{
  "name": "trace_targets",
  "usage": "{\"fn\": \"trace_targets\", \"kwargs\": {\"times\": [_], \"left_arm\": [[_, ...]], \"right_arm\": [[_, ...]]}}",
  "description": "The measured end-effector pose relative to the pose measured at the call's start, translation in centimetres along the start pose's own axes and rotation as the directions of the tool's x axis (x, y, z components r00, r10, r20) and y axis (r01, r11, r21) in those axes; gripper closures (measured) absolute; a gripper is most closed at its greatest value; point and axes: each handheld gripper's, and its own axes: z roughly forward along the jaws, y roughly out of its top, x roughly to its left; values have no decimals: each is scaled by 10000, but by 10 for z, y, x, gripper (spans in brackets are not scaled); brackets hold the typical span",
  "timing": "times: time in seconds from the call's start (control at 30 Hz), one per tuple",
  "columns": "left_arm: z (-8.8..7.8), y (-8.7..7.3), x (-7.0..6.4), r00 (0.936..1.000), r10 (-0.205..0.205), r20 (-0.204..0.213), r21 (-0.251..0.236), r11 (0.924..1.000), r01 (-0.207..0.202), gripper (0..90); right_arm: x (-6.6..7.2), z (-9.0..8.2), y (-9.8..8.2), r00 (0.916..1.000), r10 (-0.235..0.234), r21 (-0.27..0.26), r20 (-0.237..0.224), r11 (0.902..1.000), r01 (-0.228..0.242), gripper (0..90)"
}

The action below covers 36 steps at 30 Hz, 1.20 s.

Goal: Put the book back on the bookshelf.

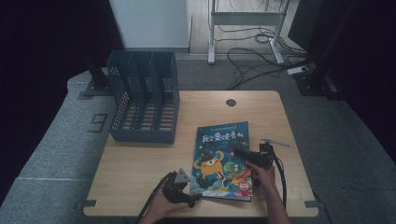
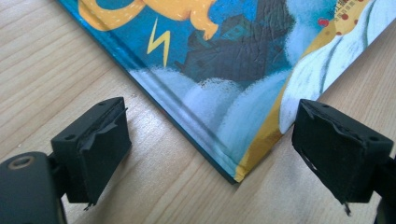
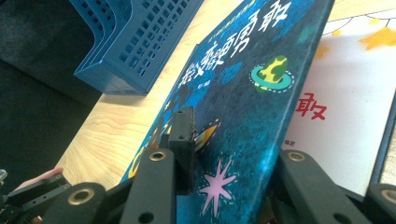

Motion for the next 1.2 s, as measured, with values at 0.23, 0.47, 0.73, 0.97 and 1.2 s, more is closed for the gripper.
{"fn": "trace_targets", "kwargs": {"times": [0.23, 0.47, 0.73, 0.97, 1.2], "left_arm": [[1, 0, -1, 10000, -37, -2, -41, 10000, 37, 102], [2, 0, -3, 9999, 138, -8, -17, 9999, -138, 106], [3, 1, -5, 9998, 188, -99, 34, 9998, -187, 82], [4, 0, -7, 9986, 513, -152, 114, 9986, -512, 87], [5, 1, -10, 9981, 541, -279, 173, 9984, -536, 85]], "right_arm": [[3, -1, 1, 9999, -112, -44, 28, 9999, 112, 683], [3, -1, 2, 9999, -122, -54, 41, 9999, 122, 683], [6, -3, 3, 9999, -135, -108, 27, 9999, 135, 682], [6, -3, 3, 9999, -126, -109, 32, 9999, 126, 682], [4, -2, 3, 9998, -125, -73, 125, 9999, 125, 681]]}}
